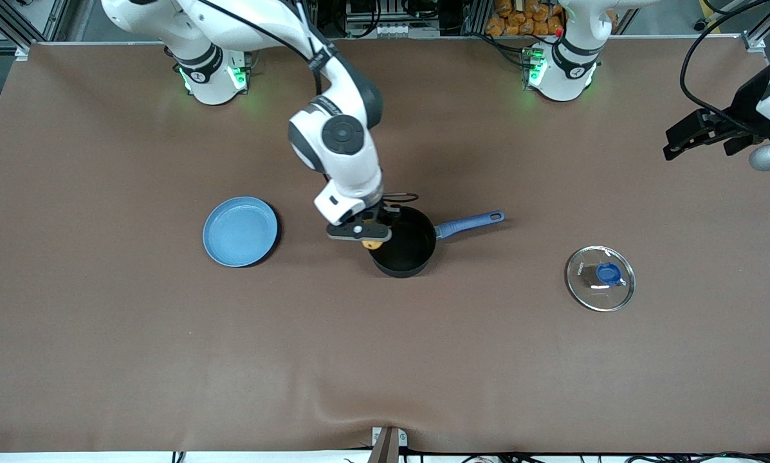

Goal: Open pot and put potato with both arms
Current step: 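Carry the potato over the saucepan and release it inside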

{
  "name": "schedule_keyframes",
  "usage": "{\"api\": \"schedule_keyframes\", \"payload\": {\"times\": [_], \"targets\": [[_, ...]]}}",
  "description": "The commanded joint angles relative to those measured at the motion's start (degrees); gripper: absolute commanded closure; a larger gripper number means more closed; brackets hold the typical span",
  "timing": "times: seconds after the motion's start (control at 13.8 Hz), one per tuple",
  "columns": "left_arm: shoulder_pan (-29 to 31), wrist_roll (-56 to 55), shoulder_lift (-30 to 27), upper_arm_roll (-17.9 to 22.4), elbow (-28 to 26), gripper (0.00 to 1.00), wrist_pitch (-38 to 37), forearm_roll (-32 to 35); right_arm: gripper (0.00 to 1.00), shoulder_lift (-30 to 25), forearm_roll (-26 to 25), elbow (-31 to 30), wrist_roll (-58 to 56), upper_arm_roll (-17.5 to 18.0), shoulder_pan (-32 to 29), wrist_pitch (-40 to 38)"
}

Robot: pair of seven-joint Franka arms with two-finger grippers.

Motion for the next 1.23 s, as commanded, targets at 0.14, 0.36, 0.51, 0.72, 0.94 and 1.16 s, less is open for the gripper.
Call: {"api": "schedule_keyframes", "payload": {"times": [0.14, 0.36, 0.51, 0.72, 0.94, 1.16], "targets": [[-0.09, -0.73, -0.23, -0.32, -0.03, 0.0, -0.76, 0.07, 0.92, 4.44, -2.01, 6.34, 2.11, -0.81, 2.03, -0.9], [0.34, 0.41, -0.05, -0.32, -0.11, 0.0, -0.68, -0.54, 0.5, 4.53, -2.27, 6.34, 3.25, -0.82, 2.12, -0.37], [0.17, -0.73, 0.13, -0.23, -0.03, 0.0, -0.68, -0.02, 0.47, 4.88, -2.36, 6.34, 3.25, -0.82, 2.12, 0.42], [0.25, 0.05, 0.12, -0.32, -0.29, 0.0, -0.85, -0.02, 0.2, 4.89, -2.45, 6.34, 3.25, -0.82, 2.21, 0.68], [0.43, -0.2, 0.21, -0.32, -0.46, 0.0, -0.85, -0.02, 0.02, 4.36, -2.45, 6.51, 2.73, -0.99, 1.42, 0.16], [0.34, -0.56, 0.04, -0.23, -0.29, 0.0, -0.94, -0.02, 0.0, 3.57, -3.41, 8.97, 0.19, -1.34, -1.12, -3.95]]}}
